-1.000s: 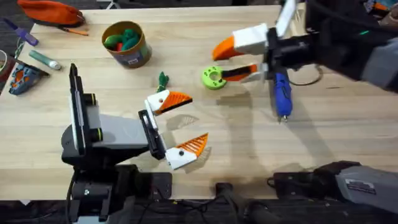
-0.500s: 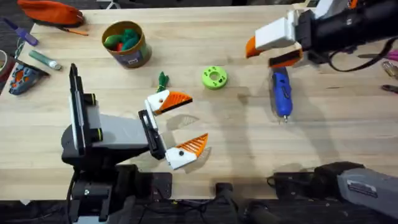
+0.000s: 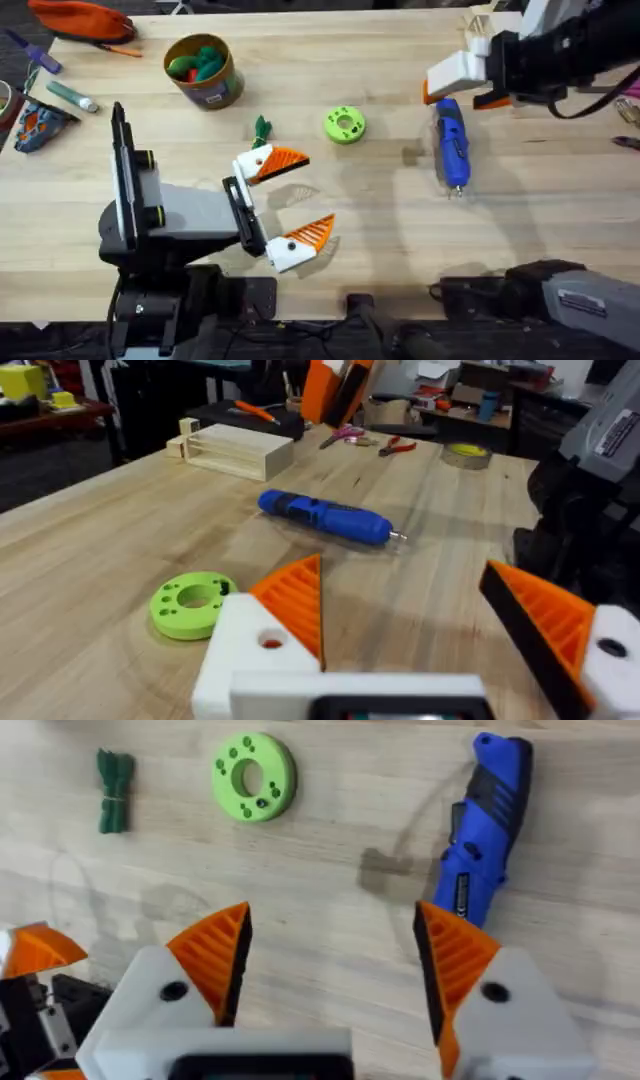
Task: Pick up the gripper from the table and insert it into the empty holder that is missing its gripper. Then pick up a screw, insert it into the mounting hole, and use the screwdriver to tighten it. Finally, clean up the table by picking up the vegetable and placing it into the bucket.
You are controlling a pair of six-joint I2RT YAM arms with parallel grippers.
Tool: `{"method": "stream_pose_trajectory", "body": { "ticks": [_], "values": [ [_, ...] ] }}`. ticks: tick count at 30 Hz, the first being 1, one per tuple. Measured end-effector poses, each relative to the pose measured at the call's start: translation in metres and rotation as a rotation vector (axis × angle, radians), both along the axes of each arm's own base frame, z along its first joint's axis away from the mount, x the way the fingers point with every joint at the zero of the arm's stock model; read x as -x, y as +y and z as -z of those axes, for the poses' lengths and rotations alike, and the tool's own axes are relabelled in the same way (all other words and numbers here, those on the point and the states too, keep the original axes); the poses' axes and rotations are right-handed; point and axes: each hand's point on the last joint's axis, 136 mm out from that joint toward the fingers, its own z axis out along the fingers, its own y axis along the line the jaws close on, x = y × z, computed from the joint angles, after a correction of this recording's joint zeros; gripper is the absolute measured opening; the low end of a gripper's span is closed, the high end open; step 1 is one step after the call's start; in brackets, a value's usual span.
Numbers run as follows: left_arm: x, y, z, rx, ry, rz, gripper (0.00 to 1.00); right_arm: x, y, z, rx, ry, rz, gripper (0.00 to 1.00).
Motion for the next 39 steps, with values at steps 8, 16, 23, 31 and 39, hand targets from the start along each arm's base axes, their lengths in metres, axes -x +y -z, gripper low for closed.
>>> {"method": "stream_pose_trajectory", "body": {
  "ticks": [8, 16, 23, 31, 39],
  "values": [
    [0.000, 0.000, 0.000, 0.000, 0.000, 0.000, 0.985, 0.001, -0.002, 0.001, 0.038, -0.016, -0.049, 0.867],
    [0.000, 0.000, 0.000, 0.000, 0.000, 0.000, 0.985, -0.003, 0.019, -0.014, 0.149, -0.017, -0.158, 0.867],
    [0.000, 0.000, 0.000, 0.000, 0.000, 0.000, 0.986, -0.020, 0.050, -0.013, 0.209, 0.007, -0.245, 0.867],
    [0.000, 0.000, 0.000, 0.000, 0.000, 0.000, 0.986, -0.036, 0.082, 0.009, 0.349, 0.099, -0.334, 0.867],
    [0.000, 0.000, 0.000, 0.000, 0.000, 0.000, 0.987, -0.043, 0.099, 0.049, 0.405, 0.186, -0.306, 0.865]
  ]
}}
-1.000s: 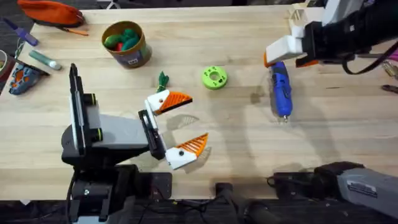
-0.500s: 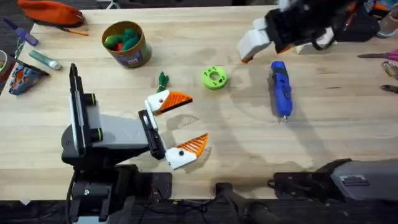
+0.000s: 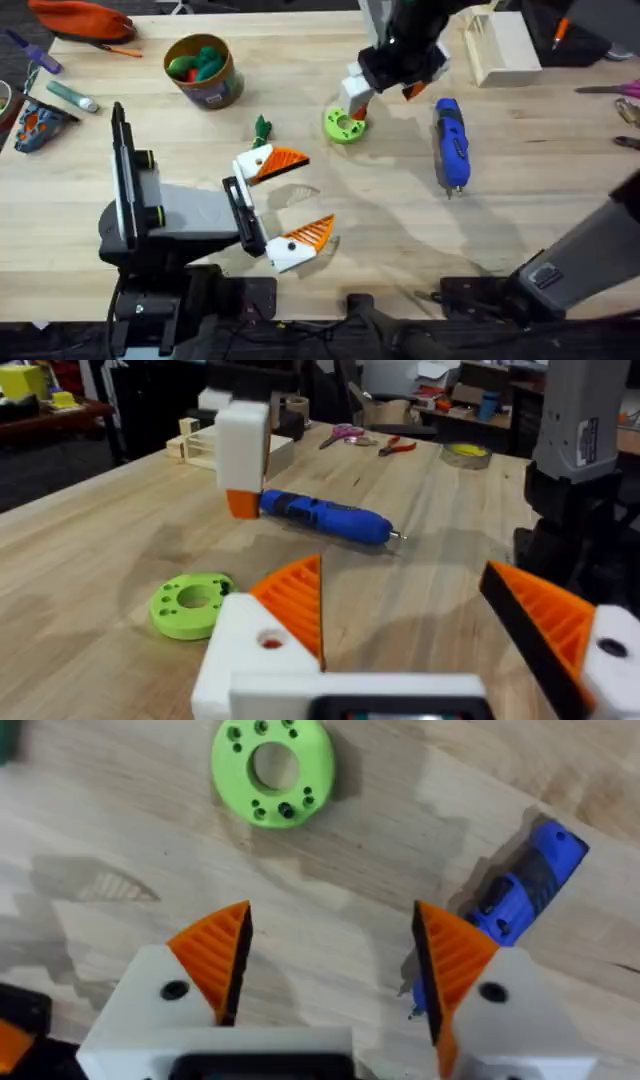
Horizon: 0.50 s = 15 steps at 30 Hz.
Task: Pick up the gripper from the table and insert it into the empty holder that is missing its gripper. Then pick up a screw, insert it into the mounting hole, and use the screwdriver to tighten it. Finally, clean up the table by picking up the vegetable and placing it into the bucket.
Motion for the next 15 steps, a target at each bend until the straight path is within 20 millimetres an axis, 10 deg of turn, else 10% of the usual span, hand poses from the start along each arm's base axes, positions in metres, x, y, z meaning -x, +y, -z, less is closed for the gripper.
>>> {"method": "stream_pose_trajectory", "body": {
  "ticks": [15],
  "values": [
    [0.000, 0.000, 0.000, 0.000, 0.000, 0.000, 0.985, -0.016, 0.012, 0.040, -0.021, -0.016, 0.077, 0.859]
  ]
}}
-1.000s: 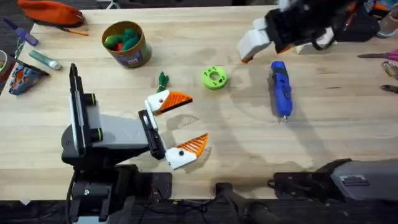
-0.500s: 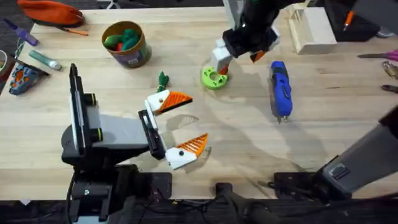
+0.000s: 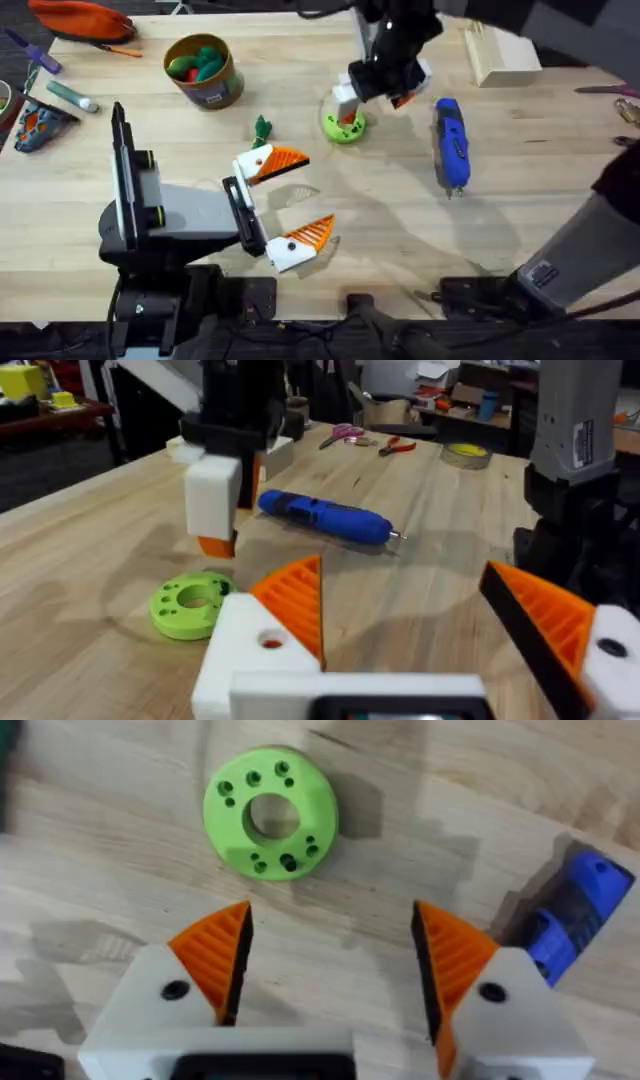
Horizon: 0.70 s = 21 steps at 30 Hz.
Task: Pick up the gripper from the table and insert it into the empty holder that is missing its gripper. Then pick up a screw, insert it into the mounting hole, and use the screwdriver to tighten it. Finally, clean up the table by picking up the vegetable and placing it into the bucket.
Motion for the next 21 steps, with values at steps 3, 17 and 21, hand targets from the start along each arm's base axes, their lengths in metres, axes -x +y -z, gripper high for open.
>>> {"method": "stream_pose_trajectory", "body": {
  "ticks": [3, 17, 21],
  "values": [
    [0.000, 0.000, 0.000, 0.000, 0.000, 0.000, 0.985, 0.000, 0.004, 0.010, -0.012, 0.015, 0.000, 0.834],
    [0.000, 0.000, 0.000, 0.000, 0.000, 0.000, 0.985, -0.013, 0.019, 0.051, -0.017, 0.033, -0.011, 0.657],
    [0.000, 0.000, 0.000, 0.000, 0.000, 0.000, 0.985, -0.012, 0.023, 0.054, -0.016, 0.037, -0.018, 0.620]
  ]
}}
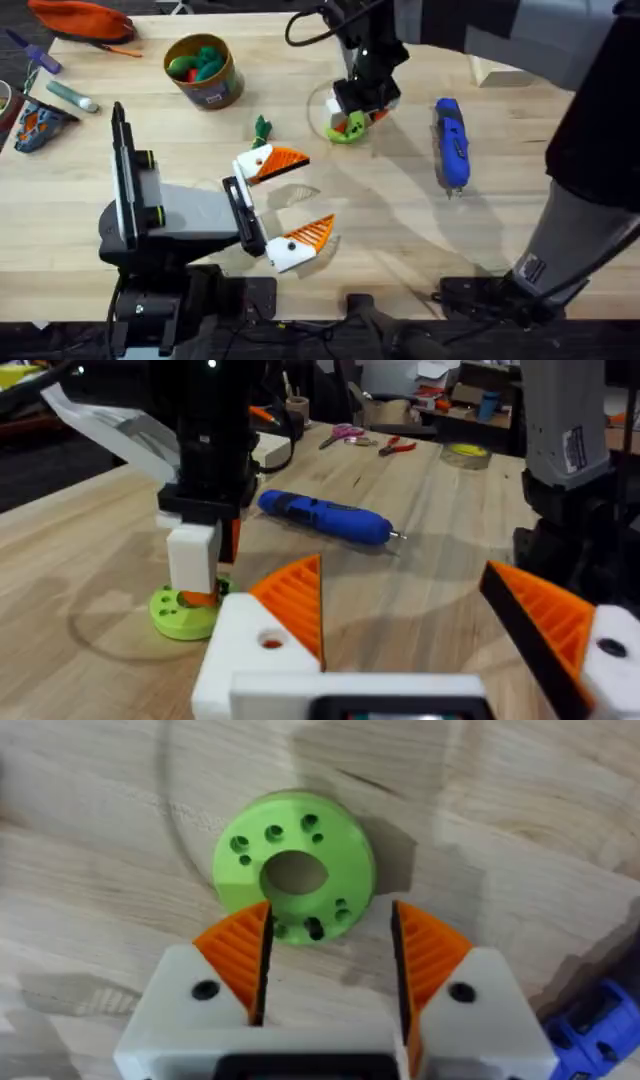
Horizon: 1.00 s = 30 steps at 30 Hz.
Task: Pick up the gripper from the table and insert it into the empty holder that is missing its gripper. Then pick up a screw, insert it into the mounting hole, and use the screwdriver to tighten it. Finally, clean up the table by picking up the vegetable and placing it into the bucket.
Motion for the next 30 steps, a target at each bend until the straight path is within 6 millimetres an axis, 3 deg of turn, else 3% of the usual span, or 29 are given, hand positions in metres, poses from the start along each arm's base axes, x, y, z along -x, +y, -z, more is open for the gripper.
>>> {"method": "stream_pose_trajectory", "body": {
  "ticks": [17, 27, 30],
  "values": [
    [0.0000, 0.0000, 0.0000, 0.000, 0.000, 0.000, 0.985, 0.0065, 0.0075, 0.0047, -0.006, 0.022, -0.053, 0.452],
    [0.0000, 0.0000, 0.0000, 0.000, 0.000, 0.000, 0.987, 0.0078, 0.0067, 0.0047, -0.001, 0.026, -0.082, 0.280],
    [0.0000, 0.0000, 0.0000, 0.000, 0.000, 0.000, 0.986, 0.0080, 0.0069, 0.0047, -0.002, 0.027, -0.088, 0.183]
  ]
}}
